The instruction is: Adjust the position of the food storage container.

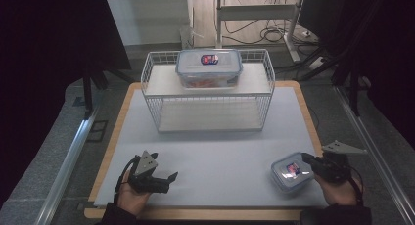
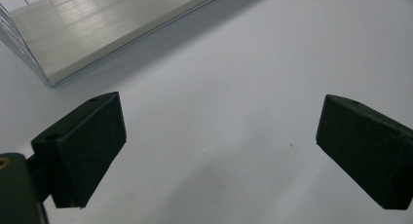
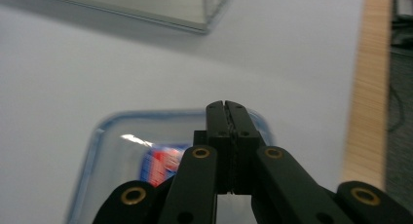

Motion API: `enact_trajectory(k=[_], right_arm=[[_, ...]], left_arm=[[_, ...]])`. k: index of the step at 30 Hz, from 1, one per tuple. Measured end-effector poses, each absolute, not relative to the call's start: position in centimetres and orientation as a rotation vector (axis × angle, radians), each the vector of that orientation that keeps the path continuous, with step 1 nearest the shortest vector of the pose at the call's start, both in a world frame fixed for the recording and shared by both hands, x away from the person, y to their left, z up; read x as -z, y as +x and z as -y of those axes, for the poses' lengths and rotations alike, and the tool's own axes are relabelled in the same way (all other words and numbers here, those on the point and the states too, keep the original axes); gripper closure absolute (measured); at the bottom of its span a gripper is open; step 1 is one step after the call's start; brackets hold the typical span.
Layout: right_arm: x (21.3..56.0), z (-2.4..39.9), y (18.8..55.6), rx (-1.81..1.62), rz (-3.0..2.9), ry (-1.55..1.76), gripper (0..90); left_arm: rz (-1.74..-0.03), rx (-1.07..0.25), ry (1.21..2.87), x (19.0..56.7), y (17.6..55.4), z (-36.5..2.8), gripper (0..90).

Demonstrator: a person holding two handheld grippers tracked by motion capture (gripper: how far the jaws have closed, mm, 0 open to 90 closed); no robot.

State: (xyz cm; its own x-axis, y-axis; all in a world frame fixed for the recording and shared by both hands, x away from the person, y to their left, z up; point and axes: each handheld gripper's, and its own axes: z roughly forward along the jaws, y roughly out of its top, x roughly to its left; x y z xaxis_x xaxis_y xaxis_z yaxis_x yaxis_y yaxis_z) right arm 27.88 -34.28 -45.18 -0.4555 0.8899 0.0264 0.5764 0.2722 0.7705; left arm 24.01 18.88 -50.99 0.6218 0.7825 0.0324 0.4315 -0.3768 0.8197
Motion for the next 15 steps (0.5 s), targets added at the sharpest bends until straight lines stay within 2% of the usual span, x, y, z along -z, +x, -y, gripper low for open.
enact_trajectory(k=[15], right_arm=[[47.3, 38.5, 26.4, -0.918, -2.086, 1.441, 89.7]], left_arm=[[-0.957, -0.531, 2.016, 51.1, 24.1, -18.9, 3.9]])
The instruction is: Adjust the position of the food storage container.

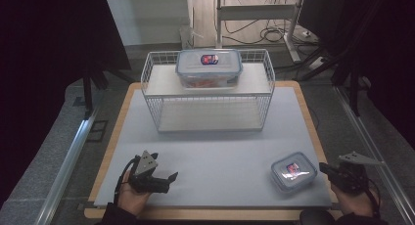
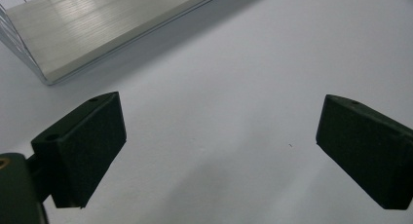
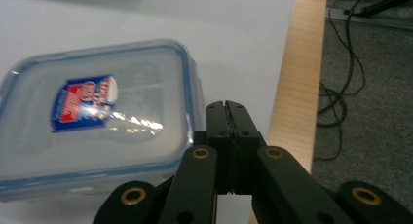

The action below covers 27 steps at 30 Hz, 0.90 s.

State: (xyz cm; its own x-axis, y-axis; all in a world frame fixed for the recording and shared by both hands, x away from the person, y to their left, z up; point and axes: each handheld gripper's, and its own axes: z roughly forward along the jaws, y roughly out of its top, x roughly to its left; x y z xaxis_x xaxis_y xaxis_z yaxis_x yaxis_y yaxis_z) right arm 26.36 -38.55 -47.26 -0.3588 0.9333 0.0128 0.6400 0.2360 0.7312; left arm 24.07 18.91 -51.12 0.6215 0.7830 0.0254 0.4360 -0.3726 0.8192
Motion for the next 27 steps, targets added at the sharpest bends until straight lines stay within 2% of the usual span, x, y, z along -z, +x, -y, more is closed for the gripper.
enact_trajectory(k=[12, 27], right_arm=[[48.2, 38.0, 26.8, -0.907, -2.151, 1.466, 89.9], [48.5, 34.9, 26.5, -0.949, -2.280, 1.400, 90.0]], left_arm=[[-0.973, -0.525, 2.014, 51.3, 24.2, -19.2, 3.9], [-0.985, -0.519, 2.019, 51.5, 24.3, -19.3, 3.9]])
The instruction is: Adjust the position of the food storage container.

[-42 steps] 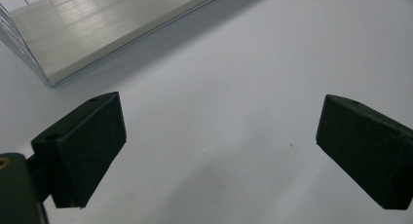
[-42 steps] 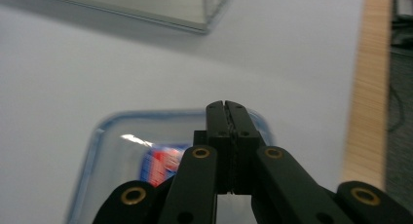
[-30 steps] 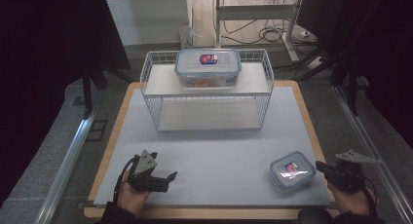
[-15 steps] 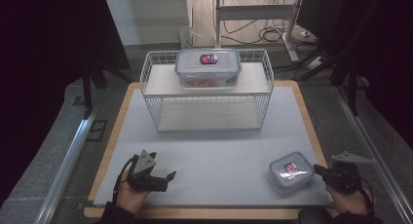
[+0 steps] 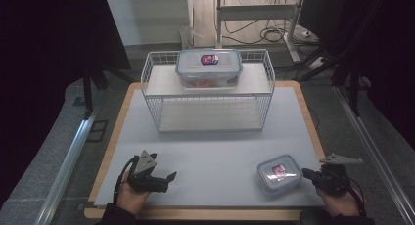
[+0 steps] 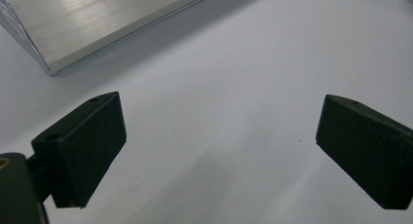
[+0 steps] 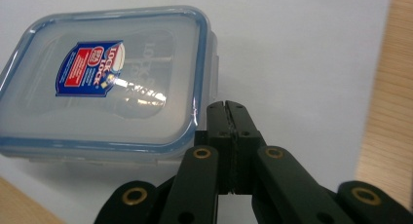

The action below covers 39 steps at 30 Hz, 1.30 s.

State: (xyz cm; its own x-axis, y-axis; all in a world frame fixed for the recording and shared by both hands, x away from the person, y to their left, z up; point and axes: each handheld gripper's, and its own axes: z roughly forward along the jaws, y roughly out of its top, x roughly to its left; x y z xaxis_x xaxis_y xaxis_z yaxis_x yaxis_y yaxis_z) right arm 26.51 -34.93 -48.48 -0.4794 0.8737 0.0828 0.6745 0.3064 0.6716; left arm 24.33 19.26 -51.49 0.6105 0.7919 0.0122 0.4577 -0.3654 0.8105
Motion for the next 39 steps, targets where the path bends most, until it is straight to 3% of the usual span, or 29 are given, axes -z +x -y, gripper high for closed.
enact_trajectory(k=[18, 35, 39], right_arm=[[49.0, 32.5, 26.9, -0.937, -2.383, 1.309, 90.0], [49.8, 27.2, 26.2, -0.951, -2.587, 1.200, 89.9], [50.1, 25.9, 26.3, -0.943, -2.623, 1.170, 89.9]], left_arm=[[-0.979, -0.508, 2.032, 51.6, 24.4, -19.0, 4.1], [-0.991, -0.408, 2.059, 51.3, 24.2, -18.3, 6.4], [-1.007, -0.357, 2.042, 51.1, 23.8, -17.7, 13.5]])
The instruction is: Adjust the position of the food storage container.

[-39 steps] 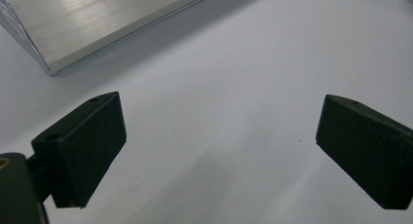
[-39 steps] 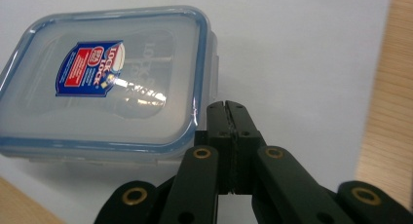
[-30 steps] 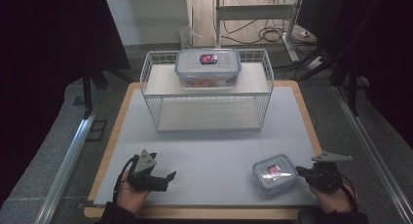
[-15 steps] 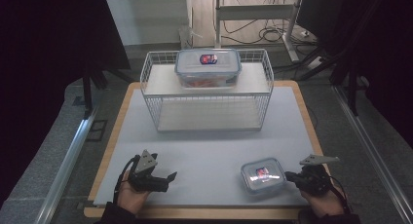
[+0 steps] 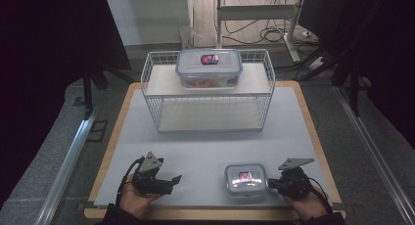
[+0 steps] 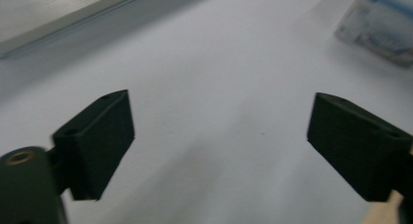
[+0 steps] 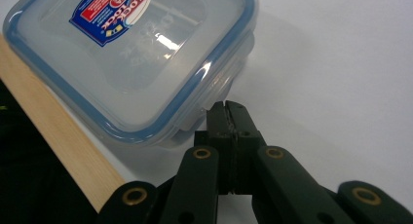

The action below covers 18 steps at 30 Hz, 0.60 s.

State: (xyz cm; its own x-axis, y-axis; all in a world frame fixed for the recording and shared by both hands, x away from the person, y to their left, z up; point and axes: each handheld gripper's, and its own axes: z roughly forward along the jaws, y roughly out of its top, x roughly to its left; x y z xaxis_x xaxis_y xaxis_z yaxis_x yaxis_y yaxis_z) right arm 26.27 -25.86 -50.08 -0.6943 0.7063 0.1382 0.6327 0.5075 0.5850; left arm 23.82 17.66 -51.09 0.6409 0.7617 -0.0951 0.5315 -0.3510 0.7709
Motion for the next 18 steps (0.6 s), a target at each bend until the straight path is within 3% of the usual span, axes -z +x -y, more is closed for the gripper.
enact_trajectory(k=[11, 15, 18], right_arm=[[50.5, 23.2, 26.8, -0.977, -2.654, 1.142, 89.9], [50.6, 22.4, 26.9, -0.991, -2.663, 1.134, 89.9], [50.7, 21.7, 27.0, -1.002, -2.677, 1.118, 90.0]], left_arm=[[-0.923, -0.199, 2.139, 51.8, 23.7, -13.5, 61.5], [-0.905, -0.124, 2.146, 52.0, 24.1, -12.0, 76.2], [-0.914, -0.092, 2.158, 52.3, 24.2, -11.4, 82.0]])
